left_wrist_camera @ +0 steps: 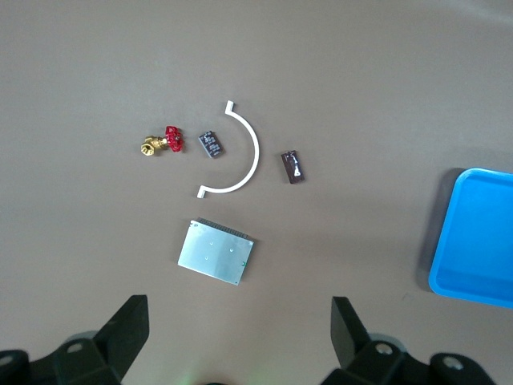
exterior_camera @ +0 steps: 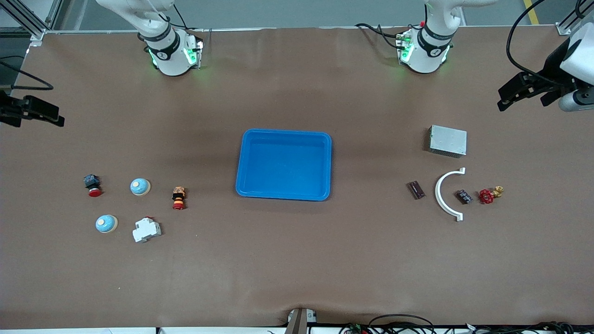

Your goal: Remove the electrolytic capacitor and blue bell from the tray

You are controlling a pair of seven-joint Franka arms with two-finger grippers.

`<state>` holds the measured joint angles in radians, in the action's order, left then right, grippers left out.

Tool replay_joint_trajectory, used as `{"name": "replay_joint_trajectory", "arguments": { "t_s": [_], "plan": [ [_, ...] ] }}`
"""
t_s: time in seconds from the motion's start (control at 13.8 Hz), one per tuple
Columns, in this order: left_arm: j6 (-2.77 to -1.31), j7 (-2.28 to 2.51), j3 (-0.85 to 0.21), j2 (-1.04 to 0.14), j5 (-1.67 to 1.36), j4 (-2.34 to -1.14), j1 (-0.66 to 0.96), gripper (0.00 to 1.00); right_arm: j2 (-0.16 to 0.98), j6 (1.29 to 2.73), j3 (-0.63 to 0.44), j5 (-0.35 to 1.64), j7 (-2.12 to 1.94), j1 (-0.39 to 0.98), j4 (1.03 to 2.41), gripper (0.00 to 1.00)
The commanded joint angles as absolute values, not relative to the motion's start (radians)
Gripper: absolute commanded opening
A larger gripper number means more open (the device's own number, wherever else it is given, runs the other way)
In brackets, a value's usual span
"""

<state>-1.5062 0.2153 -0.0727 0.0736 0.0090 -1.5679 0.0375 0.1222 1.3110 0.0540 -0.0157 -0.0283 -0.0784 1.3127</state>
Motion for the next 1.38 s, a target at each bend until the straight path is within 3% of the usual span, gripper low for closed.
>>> {"name": "replay_joint_trajectory", "arguments": {
  "t_s": [0.0, 0.15, 0.36, 1.31],
  "plan": [
    [-1.486, 0.209, -0.074, 0.072, 0.021, -1.549, 0.031, 1.00, 0.048, 1.354, 0.061, -0.018, -0.011, -0.083, 1.425, 1.00],
    [-1.485, 0.199, -0.074, 0.074, 0.021, -1.549, 0.020, 1.00, 0.034, 1.382, 0.052, -0.020, -0.011, -0.057, 1.453, 1.00],
    [-1.485, 0.201, -0.074, 0.071, 0.014, -1.549, 0.018, 1.00, -0.003, 1.419, -0.046, -0.011, -0.009, 0.031, 1.511, 1.00],
    [-1.485, 0.207, -0.100, 0.074, 0.021, -1.549, 0.028, 1.00, -0.017, 1.467, -0.048, -0.003, -0.015, 0.011, 1.562, 1.00]
  ]
}}
